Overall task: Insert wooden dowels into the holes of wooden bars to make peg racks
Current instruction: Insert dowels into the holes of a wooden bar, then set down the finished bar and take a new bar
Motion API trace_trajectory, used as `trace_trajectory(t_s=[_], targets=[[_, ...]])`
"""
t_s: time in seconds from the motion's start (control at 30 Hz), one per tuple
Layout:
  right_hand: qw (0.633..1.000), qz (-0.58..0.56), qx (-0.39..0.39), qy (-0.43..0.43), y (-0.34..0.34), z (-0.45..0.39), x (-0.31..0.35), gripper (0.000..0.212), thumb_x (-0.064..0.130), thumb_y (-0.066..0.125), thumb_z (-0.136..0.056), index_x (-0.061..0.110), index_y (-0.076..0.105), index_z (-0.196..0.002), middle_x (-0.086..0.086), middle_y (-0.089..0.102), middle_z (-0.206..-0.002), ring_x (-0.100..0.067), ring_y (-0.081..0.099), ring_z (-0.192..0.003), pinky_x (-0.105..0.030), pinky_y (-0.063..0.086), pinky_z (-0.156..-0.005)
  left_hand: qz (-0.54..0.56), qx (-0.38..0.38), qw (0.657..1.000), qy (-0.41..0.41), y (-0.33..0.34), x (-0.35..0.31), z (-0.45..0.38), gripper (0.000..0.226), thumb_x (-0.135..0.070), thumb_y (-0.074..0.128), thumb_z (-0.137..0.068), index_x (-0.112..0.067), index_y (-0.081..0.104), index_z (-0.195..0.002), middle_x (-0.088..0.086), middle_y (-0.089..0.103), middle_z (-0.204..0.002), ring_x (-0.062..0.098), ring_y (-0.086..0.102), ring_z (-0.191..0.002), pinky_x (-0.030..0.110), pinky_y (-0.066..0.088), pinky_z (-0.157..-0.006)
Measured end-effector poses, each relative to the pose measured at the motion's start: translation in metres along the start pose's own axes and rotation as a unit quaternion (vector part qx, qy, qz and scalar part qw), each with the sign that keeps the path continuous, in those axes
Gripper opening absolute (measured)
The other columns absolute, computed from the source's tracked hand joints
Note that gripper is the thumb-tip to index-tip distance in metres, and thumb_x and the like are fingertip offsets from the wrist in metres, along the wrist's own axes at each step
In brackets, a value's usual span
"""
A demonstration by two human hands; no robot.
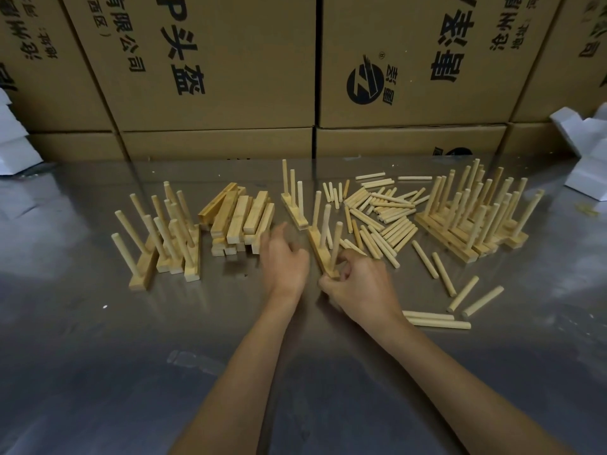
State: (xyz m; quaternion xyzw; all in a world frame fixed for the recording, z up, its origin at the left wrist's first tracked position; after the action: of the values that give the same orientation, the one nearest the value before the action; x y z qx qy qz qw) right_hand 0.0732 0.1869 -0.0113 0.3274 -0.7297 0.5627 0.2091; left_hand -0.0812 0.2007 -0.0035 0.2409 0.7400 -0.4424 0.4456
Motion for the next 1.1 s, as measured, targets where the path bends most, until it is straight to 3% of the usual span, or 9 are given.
trace_trajectory(t_s=[0.1,0.2,0.33,0.4,0.47,0.6,0.83,0.97,1.1], targets=[[1.000,0.007,-0.002,0.013,0.006,-0.016,0.002,0.029,0.025,0.070,-0.079,0.013,0.069,-0.105,0.000,0.069,-0.071,-0.017,0.067,-0.072,-0.028,0.054,-0.070,-0.067,-0.068,0.991,0.092,-0.021,-0.011,-0.001,0.045,-0.001,0.049,-0.093,-0.012,0.055,-0.136,0.004,0.050,-0.126,0.020,0.044,-0.126,0.024,0.032,-0.095],[0.999,0.008,0.006,0.040,0.009,-0.024,0.003,0.033,0.029,0.069,-0.080,0.016,0.069,-0.110,-0.004,0.071,-0.076,-0.021,0.069,-0.077,-0.036,0.058,-0.074,-0.096,-0.112,0.980,0.133,-0.042,-0.015,-0.003,0.036,-0.004,0.050,-0.094,-0.011,0.060,-0.127,0.002,0.049,-0.116,0.017,0.043,-0.119,0.028,0.036,-0.093],[0.998,0.004,0.004,0.060,0.005,-0.023,-0.004,0.011,0.033,0.071,-0.078,0.028,0.063,-0.083,0.006,0.064,-0.069,-0.016,0.064,-0.071,-0.027,0.048,-0.058,-0.130,-0.148,0.974,0.109,-0.063,-0.007,-0.012,0.034,-0.007,0.051,-0.093,-0.012,0.061,-0.125,0.005,0.053,-0.119,0.020,0.045,-0.117,0.037,0.041,-0.098],[0.998,0.018,0.012,0.057,-0.001,-0.019,-0.007,0.018,0.033,0.072,-0.076,0.029,0.055,-0.074,0.009,0.061,-0.068,-0.011,0.059,-0.067,-0.021,0.038,-0.050,-0.134,-0.158,0.974,0.094,-0.070,-0.004,-0.016,0.034,-0.007,0.052,-0.093,-0.012,0.062,-0.125,0.008,0.055,-0.120,0.023,0.046,-0.117,0.038,0.040,-0.099],[0.998,0.029,0.034,0.054,-0.002,-0.016,-0.009,0.019,0.033,0.073,-0.074,0.028,0.056,-0.079,0.009,0.060,-0.070,-0.007,0.057,-0.066,-0.018,0.034,-0.048,-0.138,-0.157,0.974,0.085,-0.072,-0.002,-0.018,0.034,-0.007,0.053,-0.093,-0.012,0.062,-0.125,0.009,0.055,-0.120,0.025,0.047,-0.118,0.039,0.040,-0.101],[0.997,0.025,0.065,0.042,0.008,-0.016,-0.004,0.027,0.036,0.074,-0.073,0.024,0.061,-0.093,0.004,0.066,-0.076,-0.014,0.063,-0.074,-0.025,0.044,-0.058,-0.150,-0.148,0.974,0.079,-0.070,0.000,-0.019,0.033,-0.009,0.053,-0.094,-0.012,0.062,-0.125,0.010,0.055,-0.121,0.025,0.047,-0.117,0.038,0.038,-0.099],[1.000,0.001,-0.008,0.024,0.034,-0.045,0.008,0.032,0.032,0.070,-0.089,0.019,0.063,-0.117,-0.005,0.071,-0.080,-0.023,0.068,-0.083,-0.031,0.052,-0.072,-0.170,-0.141,0.971,0.092,-0.068,-0.002,-0.019,0.029,-0.010,0.054,-0.093,-0.012,0.064,-0.120,0.011,0.057,-0.118,0.026,0.047,-0.114,0.036,0.037,-0.096],[0.998,-0.034,-0.021,0.054,0.046,-0.069,0.011,0.036,0.023,0.069,-0.090,0.017,0.060,-0.125,0.001,0.074,-0.087,-0.019,0.069,-0.094,-0.027,0.046,-0.074,-0.212,-0.120,0.964,0.105,-0.063,-0.003,-0.020,0.023,-0.016,0.058,-0.092,-0.013,0.068,-0.113,0.009,0.053,-0.114,0.026,0.045,-0.114,0.037,0.037,-0.097],[0.994,-0.072,-0.008,0.084,0.051,-0.074,0.012,0.039,0.015,0.063,-0.089,0.020,0.058,-0.128,0.008,0.072,-0.093,-0.016,0.066,-0.101,-0.033,0.053,-0.082,-0.304,-0.080,0.942,0.122,-0.054,-0.001,-0.020,0.031,-0.029,0.066,-0.091,-0.018,0.068,-0.119,0.006,0.046,-0.115,0.026,0.042,-0.115,0.039,0.036,-0.102]])
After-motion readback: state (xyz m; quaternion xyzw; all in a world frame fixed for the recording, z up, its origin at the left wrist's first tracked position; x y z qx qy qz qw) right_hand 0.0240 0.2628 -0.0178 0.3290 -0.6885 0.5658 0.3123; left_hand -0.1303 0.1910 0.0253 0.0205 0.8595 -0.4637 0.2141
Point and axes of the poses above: each hand's wrist, its own z-axis away from the middle knuckle, its own y-axis out of the palm, x = y × z, the point moved 7 cm from there along -z, towards the middle knuckle
